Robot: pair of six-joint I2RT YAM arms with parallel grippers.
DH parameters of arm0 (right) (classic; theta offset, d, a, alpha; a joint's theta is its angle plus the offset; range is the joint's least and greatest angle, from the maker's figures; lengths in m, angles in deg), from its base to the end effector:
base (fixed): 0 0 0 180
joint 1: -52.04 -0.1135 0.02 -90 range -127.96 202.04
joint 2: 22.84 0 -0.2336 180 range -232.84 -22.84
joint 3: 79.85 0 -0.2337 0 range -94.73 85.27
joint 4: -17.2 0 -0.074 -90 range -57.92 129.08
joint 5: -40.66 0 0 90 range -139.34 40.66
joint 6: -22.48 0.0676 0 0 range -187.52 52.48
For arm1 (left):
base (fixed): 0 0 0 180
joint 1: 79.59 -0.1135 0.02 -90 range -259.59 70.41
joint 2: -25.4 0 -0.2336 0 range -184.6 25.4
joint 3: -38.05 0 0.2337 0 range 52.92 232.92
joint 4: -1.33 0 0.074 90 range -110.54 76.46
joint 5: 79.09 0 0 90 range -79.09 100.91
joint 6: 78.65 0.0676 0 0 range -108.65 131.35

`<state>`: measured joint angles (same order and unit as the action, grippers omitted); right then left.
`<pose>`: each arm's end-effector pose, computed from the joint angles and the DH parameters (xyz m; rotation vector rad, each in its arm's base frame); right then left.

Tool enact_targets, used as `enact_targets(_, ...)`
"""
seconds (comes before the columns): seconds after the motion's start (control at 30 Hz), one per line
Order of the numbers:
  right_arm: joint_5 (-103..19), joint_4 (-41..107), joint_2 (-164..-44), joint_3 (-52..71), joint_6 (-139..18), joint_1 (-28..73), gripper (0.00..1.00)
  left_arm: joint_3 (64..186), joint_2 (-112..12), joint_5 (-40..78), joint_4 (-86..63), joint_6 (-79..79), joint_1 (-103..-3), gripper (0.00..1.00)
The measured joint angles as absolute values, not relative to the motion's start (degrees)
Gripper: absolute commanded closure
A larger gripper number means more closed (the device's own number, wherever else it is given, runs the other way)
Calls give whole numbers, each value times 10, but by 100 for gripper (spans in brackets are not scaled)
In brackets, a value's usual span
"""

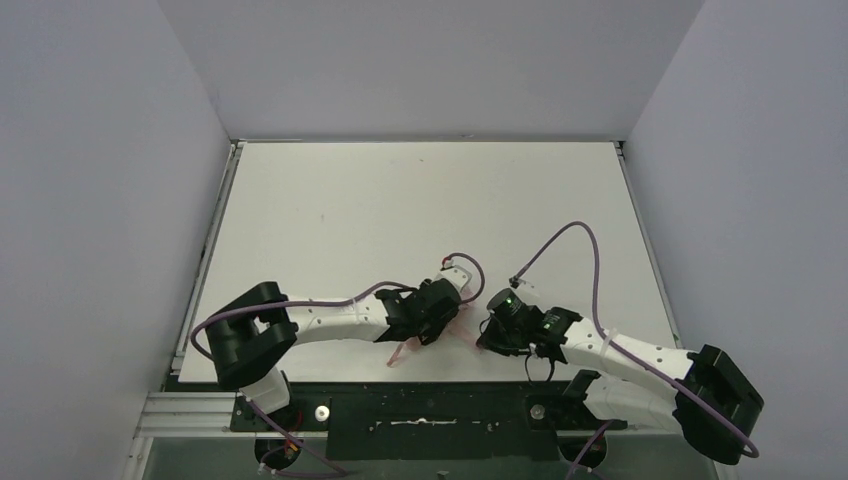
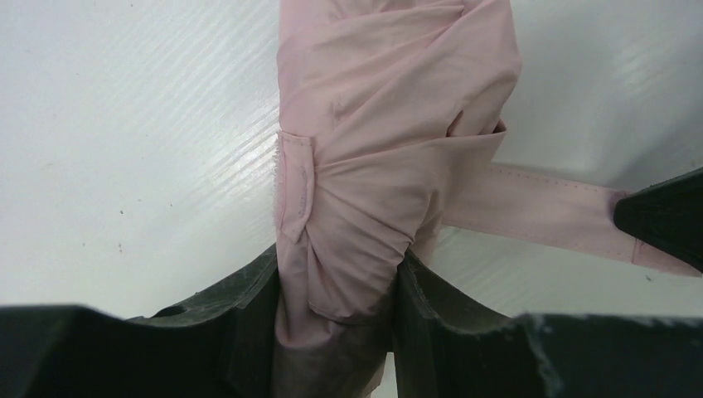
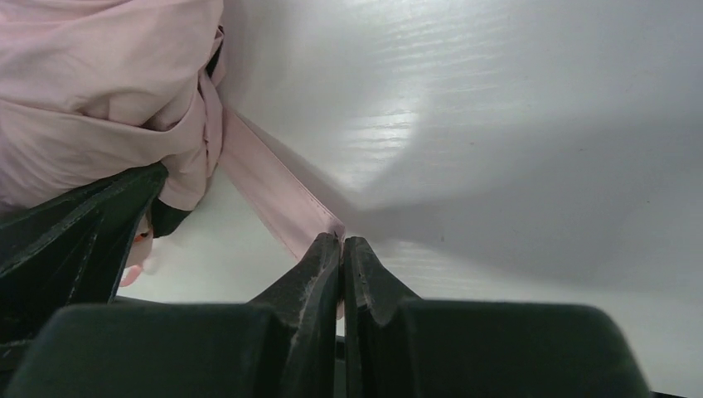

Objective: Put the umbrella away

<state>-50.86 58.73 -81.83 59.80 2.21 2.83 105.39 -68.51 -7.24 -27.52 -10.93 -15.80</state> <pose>0.1265 0.1438 0.1162 0.5064 2.7424 0.6210 0.1617 -0.2809 0.1282 0.7640 2.3641 -0.2374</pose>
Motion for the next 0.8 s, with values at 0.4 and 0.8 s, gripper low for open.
enact_targets(0.4, -506, 701, -799, 596, -25, 33, 47, 1046, -715, -200, -233, -58, -99, 100)
enact_targets(0.8, -567, 690, -773, 455, -239, 279, 25, 985, -680, -197, -165, 70, -98, 100)
